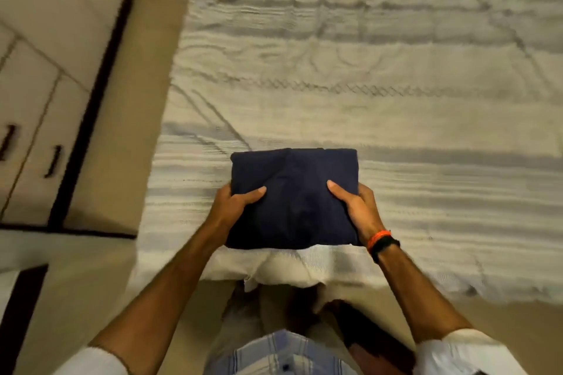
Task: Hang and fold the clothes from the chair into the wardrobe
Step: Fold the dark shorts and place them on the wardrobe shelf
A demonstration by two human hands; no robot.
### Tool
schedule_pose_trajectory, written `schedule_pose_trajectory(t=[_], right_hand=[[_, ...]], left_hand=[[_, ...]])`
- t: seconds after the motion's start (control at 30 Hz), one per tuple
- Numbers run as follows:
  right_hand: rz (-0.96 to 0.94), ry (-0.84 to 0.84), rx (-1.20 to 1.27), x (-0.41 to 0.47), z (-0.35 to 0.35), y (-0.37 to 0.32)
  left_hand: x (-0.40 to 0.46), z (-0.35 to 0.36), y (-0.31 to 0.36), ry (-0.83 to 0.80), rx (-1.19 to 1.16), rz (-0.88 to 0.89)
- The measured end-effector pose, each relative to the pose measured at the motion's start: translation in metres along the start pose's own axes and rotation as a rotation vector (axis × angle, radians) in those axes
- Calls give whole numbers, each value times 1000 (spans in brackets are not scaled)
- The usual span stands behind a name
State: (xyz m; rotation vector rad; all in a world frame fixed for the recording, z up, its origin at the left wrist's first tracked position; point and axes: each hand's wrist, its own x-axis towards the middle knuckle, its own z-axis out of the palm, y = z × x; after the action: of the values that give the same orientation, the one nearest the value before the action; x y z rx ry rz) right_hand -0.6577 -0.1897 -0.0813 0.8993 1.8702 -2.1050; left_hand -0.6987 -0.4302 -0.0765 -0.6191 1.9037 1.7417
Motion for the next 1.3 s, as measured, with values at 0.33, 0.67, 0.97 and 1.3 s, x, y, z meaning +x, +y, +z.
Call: schedule_pose_trajectory(t=[0.33,0.67,0.97,1.3], right_hand=[[-64,-574,-363,-51,204,-18],[-53,-988,-589,-184,438,44],[-88,-1354,-673,-339,639,91],[-134,-1724,-640,-496,865,103]], left_hand=[[-120,-173,-57,595,-394,30],[-256,-358,-146,983,-638,38],[-381,-518,-192,1299,-791,81],[-492,-690,-182,1632,-919,153]])
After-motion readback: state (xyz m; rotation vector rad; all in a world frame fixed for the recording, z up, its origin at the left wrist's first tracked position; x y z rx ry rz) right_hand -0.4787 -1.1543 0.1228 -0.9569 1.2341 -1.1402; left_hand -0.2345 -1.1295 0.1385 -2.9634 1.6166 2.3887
